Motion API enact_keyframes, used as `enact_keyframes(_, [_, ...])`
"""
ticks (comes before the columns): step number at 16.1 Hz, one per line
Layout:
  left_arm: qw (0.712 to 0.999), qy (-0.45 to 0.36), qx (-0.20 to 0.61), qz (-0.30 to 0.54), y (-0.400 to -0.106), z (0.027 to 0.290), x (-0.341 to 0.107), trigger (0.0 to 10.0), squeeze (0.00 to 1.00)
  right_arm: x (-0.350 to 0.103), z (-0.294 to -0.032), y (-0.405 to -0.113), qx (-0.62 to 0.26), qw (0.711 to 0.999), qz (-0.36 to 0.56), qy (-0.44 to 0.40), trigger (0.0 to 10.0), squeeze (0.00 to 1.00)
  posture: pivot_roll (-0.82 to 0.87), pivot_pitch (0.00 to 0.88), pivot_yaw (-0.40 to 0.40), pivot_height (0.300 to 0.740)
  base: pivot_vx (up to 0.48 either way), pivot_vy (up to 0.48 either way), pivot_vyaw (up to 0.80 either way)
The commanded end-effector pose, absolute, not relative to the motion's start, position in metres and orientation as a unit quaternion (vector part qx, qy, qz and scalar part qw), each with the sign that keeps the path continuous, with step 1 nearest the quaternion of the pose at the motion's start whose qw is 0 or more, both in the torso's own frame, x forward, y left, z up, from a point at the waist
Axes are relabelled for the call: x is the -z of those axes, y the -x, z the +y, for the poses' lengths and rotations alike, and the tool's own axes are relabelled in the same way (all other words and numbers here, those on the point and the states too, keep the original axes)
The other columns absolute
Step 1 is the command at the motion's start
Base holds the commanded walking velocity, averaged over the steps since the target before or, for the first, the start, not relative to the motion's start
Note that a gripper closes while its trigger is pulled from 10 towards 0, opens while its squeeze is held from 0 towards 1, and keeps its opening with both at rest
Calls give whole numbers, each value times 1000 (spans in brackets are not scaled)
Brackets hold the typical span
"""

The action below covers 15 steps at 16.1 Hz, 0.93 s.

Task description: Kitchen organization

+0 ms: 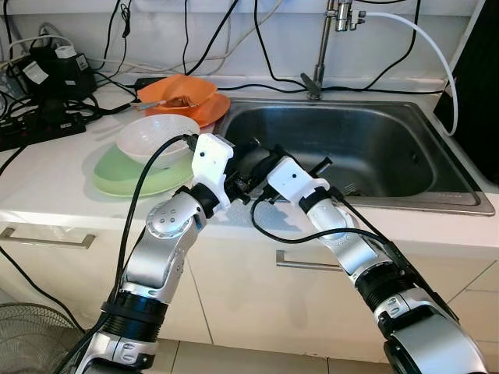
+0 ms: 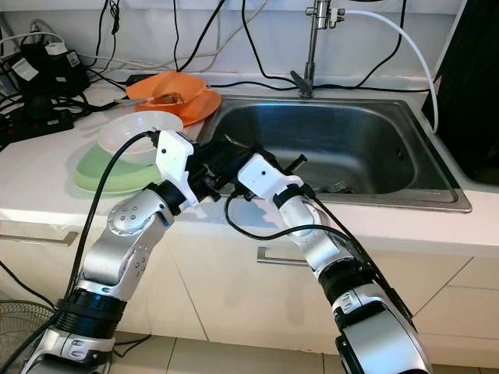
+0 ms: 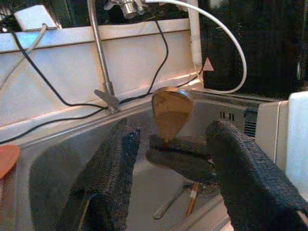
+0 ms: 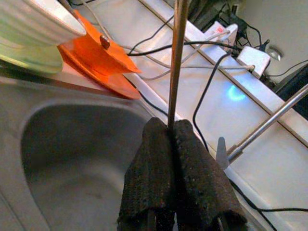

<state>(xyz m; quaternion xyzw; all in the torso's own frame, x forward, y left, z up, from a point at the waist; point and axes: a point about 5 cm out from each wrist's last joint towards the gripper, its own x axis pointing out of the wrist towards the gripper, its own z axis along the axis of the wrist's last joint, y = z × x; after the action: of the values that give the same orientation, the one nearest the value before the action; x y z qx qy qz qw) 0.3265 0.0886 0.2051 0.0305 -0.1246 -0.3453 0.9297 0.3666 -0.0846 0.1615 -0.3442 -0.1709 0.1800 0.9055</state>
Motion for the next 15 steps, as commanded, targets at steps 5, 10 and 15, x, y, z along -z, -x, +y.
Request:
enact_keyframes(5, [946,-31,293,-136,-334,103,-209,10000,0,-175,-98,-374,-138,918,-175,329,0,0,30,0,73,740,0,0,0])
enact_keyframes(10, [949,-30,284,-134,-334,106,-207,10000,0,-177,-112,-380,-104,939,-155,289,0,0,31,0,72,740,0,0,0])
enact_keyframes(15, [952,-44,281,-110,-335,109,-198,10000,0,-179,-123,-384,-82,949,-136,272,10000,0,32,0,72,740,0,0,0])
